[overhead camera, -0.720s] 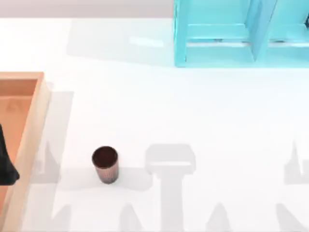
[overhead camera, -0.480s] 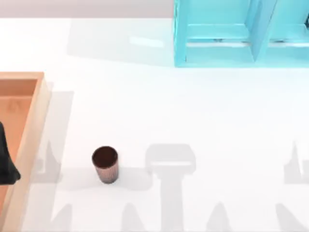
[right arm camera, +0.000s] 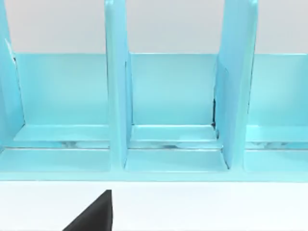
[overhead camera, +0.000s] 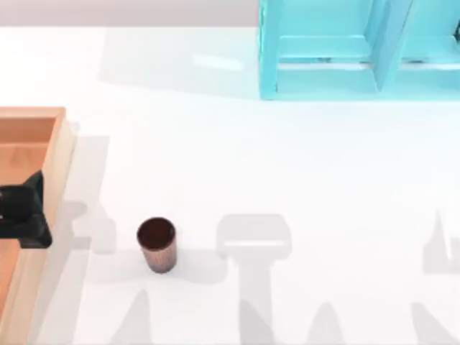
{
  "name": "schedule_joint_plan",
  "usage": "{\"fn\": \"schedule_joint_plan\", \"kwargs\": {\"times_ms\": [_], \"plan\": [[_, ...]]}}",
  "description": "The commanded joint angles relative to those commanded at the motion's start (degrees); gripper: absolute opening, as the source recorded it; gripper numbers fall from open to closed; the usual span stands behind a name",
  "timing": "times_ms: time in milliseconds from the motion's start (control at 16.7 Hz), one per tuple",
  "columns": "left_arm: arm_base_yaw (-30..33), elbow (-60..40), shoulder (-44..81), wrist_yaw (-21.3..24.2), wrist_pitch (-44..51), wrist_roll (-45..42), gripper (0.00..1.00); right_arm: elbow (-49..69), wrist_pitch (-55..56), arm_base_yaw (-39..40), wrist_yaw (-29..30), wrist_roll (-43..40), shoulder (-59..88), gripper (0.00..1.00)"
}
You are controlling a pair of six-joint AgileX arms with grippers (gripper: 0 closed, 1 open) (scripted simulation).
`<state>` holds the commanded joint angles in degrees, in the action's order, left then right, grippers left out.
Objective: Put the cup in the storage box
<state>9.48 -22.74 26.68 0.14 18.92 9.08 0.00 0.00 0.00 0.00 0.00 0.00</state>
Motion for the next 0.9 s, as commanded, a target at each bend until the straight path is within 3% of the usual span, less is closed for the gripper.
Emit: {"fn": "schedule_joint_plan", "kwargs": {"times_ms": [900], "plan": [[22.70,-55.23,64.88,-0.03,46.02,21.86,1.00,0.00,0.00,0.00,0.00,0.00,0.00,1.00]]}}
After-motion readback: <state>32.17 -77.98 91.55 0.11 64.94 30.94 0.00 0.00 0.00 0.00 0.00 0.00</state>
